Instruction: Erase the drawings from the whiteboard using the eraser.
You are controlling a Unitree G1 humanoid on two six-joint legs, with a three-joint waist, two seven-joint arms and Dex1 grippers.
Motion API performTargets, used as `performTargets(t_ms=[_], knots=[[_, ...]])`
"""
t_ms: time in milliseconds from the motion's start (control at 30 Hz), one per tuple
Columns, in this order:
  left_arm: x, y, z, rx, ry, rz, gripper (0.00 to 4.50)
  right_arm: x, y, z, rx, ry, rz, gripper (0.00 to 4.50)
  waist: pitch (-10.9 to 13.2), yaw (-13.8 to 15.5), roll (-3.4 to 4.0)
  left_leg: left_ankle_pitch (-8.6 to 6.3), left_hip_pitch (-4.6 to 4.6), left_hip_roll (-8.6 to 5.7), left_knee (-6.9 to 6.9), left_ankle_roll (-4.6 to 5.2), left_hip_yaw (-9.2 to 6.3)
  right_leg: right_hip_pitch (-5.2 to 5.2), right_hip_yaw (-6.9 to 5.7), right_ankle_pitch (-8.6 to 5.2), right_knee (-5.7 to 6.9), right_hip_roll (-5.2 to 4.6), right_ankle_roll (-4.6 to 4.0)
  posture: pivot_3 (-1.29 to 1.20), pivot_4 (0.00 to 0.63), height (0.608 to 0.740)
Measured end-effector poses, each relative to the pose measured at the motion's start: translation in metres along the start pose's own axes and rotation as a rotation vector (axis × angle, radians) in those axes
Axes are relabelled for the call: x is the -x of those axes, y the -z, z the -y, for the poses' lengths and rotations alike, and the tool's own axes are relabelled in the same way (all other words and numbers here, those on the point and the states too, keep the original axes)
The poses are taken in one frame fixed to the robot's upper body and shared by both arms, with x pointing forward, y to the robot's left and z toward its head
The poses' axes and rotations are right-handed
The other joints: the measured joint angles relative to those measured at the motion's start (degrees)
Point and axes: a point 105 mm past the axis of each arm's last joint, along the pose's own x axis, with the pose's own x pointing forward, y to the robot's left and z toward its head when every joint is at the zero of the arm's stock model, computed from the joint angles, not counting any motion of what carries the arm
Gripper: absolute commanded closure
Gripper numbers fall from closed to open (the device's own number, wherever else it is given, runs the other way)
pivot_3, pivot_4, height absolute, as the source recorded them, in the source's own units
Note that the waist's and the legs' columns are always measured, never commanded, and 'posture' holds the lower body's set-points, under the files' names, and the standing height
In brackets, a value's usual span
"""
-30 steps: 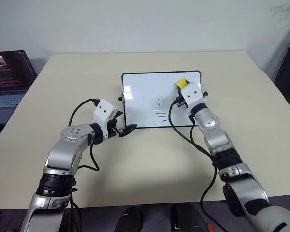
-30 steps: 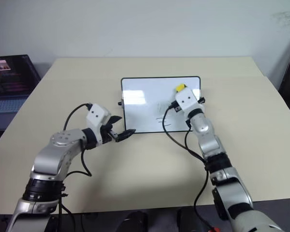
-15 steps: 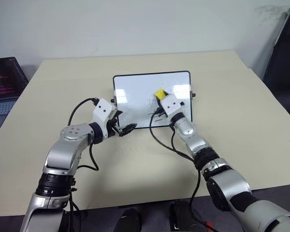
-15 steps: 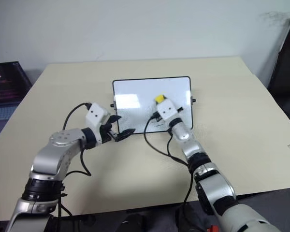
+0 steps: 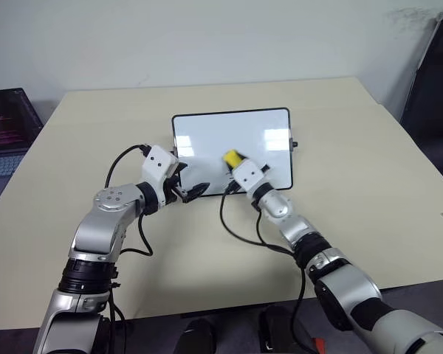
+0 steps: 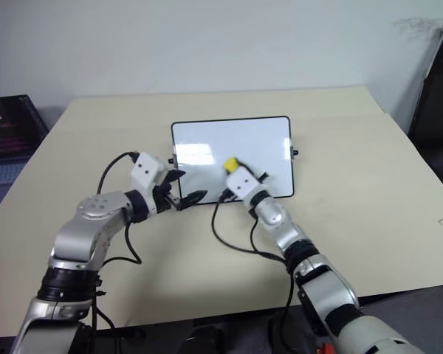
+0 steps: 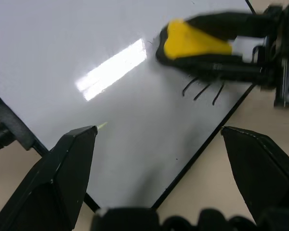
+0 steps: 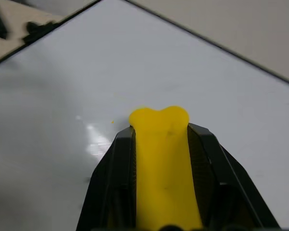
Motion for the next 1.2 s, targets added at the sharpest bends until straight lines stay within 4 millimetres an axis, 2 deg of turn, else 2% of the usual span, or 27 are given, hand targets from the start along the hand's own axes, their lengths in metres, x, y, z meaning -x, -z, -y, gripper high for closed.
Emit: performTargets(t_ms=[100,233,333,533,633,800,1000,1067,1200], knots=[[0.0,0.0,-0.001,0.0,-0.005,0.001,0.0,0.0,0.003,0.022,0.006,0.08,-0.03,3.36,0.0,0.0,0.0,-0.01,0.0,0.05,-0.07,0.01,0.07,-0.02,0.04,0.0,-0.05,0.03,0.0,0.0,0.15,0.74],[-0.001,-0.001,-0.001,0.0,-0.007,0.004,0.0,-0.001,0.002,0.024,-0.007,0.094,-0.052,3.36,0.01,-0.28,-0.01,-0.04,0.0,0.24,-0.14,0.01,0.31,-0.16,0.1,0.0,-0.06,0.16,-0.01,0.0,0.15,0.74],[-0.001,-0.003,-0.001,-0.002,-0.011,0.008,0.0,-0.006,-0.004,0.006,-0.035,0.034,-0.051,3.36,0.01,-0.37,-0.01,-0.05,0.03,0.34,-0.15,0.02,0.42,-0.2,0.12,0.01,-0.01,0.22,-0.02,0.0,0.15,0.74],[-0.002,-0.005,-0.002,-0.006,-0.019,0.013,0.0,-0.009,-0.025,-0.053,-0.067,-0.196,-0.017,3.36,0.01,-0.14,-0.02,-0.07,0.01,0.29,-0.14,0.0,0.43,-0.22,0.12,0.01,-0.04,0.25,-0.01,0.0,0.15,0.74],[-0.002,-0.005,-0.003,-0.007,-0.024,0.013,0.0,-0.006,-0.023,-0.06,-0.069,-0.221,-0.033,3.36,0.02,0.04,-0.03,-0.08,0.0,0.29,-0.13,-0.02,0.4,-0.21,0.1,0.01,-0.04,0.24,-0.01,0.0,0.15,0.74],[-0.002,-0.005,-0.003,-0.006,-0.027,0.012,0.0,-0.006,-0.011,-0.036,-0.04,-0.12,-0.093,3.36,0.02,0.5,-0.03,-0.08,0.0,0.29,-0.12,-0.03,0.37,-0.22,0.09,0.0,-0.04,0.24,-0.01,0.0,0.15,0.74],[-0.002,-0.005,-0.003,-0.003,-0.027,0.01,0.0,-0.006,-0.001,0.019,0.007,0.056,-0.144,3.36,0.0,0.79,-0.07,-0.08,0.06,0.29,-0.09,-0.03,0.4,-0.14,0.09,0.01,-0.01,0.25,-0.01,0.0,0.15,0.74],[-0.002,-0.005,-0.003,-0.003,-0.027,0.01,0.0,-0.005,0.001,0.026,0.014,0.081,-0.155,3.36,0.0,0.89,-0.07,-0.08,0.09,0.3,-0.08,-0.03,0.43,-0.13,0.11,0.01,-0.01,0.26,-0.01,0.0,0.15,0.74],[-0.002,-0.005,-0.003,-0.001,-0.026,0.011,0.0,-0.004,0.002,0.028,0.015,0.085,-0.173,3.36,-0.03,0.99,-0.11,-0.07,0.12,0.32,-0.05,-0.03,0.47,-0.1,0.13,0.01,0.0,0.28,-0.01,0.0,0.15,0.74]])
